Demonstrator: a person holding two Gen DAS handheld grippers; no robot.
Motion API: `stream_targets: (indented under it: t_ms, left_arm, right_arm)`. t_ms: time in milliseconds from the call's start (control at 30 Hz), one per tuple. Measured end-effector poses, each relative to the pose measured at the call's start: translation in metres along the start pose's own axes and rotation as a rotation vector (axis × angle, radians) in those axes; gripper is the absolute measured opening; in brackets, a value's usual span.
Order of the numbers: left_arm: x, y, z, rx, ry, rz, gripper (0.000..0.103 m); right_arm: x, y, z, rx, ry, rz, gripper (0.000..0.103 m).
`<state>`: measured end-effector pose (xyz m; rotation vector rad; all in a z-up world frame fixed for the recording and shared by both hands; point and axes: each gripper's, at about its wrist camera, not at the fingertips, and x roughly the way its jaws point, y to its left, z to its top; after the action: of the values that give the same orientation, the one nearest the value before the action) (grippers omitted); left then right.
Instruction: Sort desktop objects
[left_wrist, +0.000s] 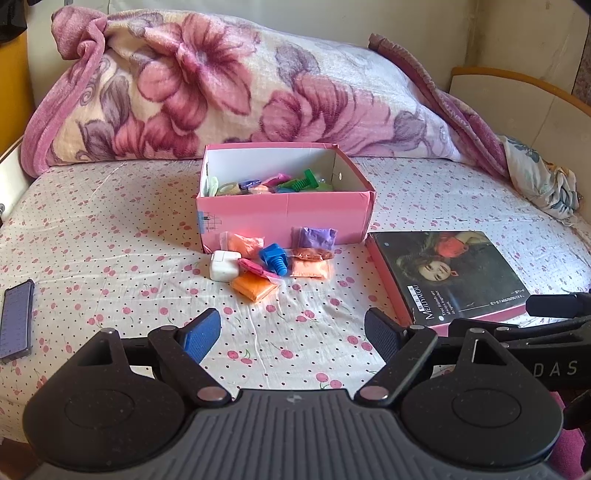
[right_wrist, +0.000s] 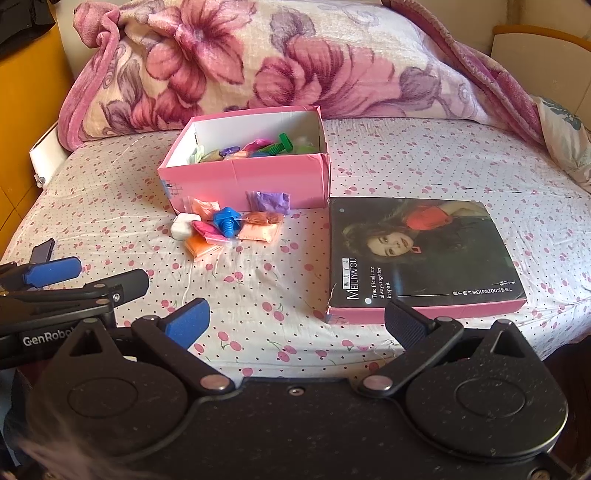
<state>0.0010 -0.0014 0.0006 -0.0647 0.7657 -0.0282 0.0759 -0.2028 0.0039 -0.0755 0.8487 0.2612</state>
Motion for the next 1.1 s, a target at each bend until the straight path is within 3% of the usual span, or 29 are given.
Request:
stream_targets:
  t_ms: [1100]
  left_arm:
    - [0.0006,-0.0029,0.0016,0.009,0.005,0.007,0.085]
  right_arm:
    - [0.0021,-0.0005,0.0002,0.007,0.016,0.003,0.102]
